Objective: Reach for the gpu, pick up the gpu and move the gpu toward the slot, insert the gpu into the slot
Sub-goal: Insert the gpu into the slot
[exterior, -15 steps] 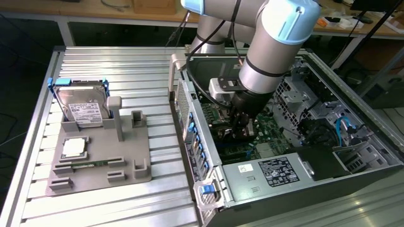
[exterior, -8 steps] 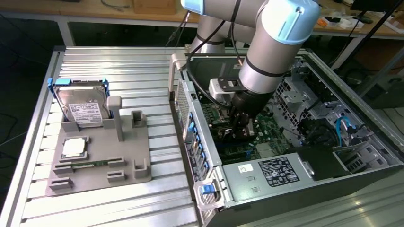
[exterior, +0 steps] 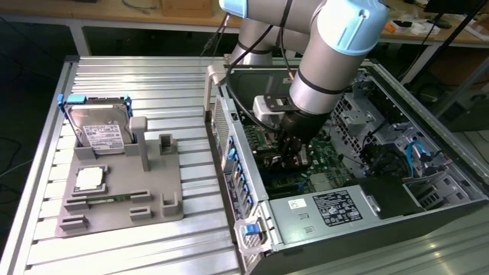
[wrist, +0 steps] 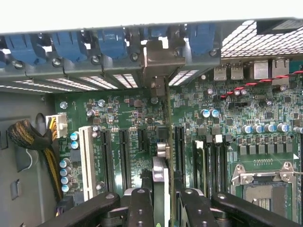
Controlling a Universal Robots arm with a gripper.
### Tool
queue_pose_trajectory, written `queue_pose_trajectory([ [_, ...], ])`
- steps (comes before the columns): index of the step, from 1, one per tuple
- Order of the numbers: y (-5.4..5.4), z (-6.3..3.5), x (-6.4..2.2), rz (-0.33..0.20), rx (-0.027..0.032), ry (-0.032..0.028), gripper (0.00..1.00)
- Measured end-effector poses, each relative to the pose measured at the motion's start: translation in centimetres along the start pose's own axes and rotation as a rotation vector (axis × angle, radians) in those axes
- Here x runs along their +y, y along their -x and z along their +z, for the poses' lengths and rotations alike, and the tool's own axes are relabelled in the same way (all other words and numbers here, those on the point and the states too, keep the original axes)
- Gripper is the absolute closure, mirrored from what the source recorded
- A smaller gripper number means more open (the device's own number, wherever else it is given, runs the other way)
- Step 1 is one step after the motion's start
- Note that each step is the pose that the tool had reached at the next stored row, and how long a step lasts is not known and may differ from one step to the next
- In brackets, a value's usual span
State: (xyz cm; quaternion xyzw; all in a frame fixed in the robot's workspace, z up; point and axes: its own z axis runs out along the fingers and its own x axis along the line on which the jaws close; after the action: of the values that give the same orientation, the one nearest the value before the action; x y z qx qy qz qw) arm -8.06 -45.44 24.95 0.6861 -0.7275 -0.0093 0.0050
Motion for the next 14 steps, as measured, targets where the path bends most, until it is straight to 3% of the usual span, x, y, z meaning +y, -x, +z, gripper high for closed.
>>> queue_pose_trajectory([
  [14,-0.01,-0.89,0.03,0.000,0.0016,0.0032,0.73],
])
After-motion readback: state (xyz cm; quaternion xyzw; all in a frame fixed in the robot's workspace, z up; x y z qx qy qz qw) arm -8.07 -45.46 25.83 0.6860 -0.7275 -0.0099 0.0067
